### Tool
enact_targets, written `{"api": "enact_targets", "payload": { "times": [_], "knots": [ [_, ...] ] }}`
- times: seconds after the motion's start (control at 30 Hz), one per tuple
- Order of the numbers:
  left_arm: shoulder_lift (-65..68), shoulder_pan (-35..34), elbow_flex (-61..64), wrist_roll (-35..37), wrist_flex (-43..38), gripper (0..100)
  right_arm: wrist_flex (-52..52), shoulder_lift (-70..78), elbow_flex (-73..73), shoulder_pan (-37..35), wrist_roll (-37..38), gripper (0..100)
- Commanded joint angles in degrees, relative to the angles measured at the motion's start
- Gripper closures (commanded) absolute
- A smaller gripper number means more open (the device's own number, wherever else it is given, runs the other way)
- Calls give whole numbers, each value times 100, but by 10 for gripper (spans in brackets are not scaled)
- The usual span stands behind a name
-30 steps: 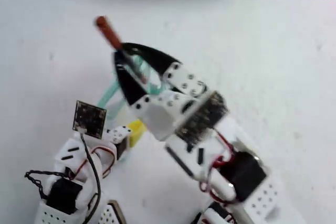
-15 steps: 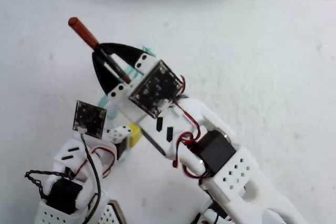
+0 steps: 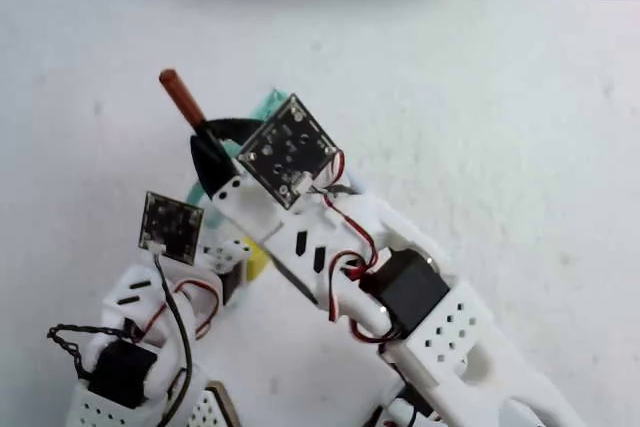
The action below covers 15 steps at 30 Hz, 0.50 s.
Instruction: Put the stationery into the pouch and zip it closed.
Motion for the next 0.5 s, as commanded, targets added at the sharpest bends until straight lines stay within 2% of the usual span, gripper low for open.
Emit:
{"api": "enact_targets", "payload": {
  "times": [0.0,0.1,0.17,0.47],
  "knots": [
    [31,57,-26,-53,-97,714,171,-4,-264,13,-44,932],
    [31,57,-26,-53,-97,714,347,-189,-264,4,-44,807],
    [31,57,-26,-53,-97,714,400,-382,-264,4,-44,765],
    [31,57,-26,-53,-97,714,400,-927,-237,31,-35,814]
  ]
}}
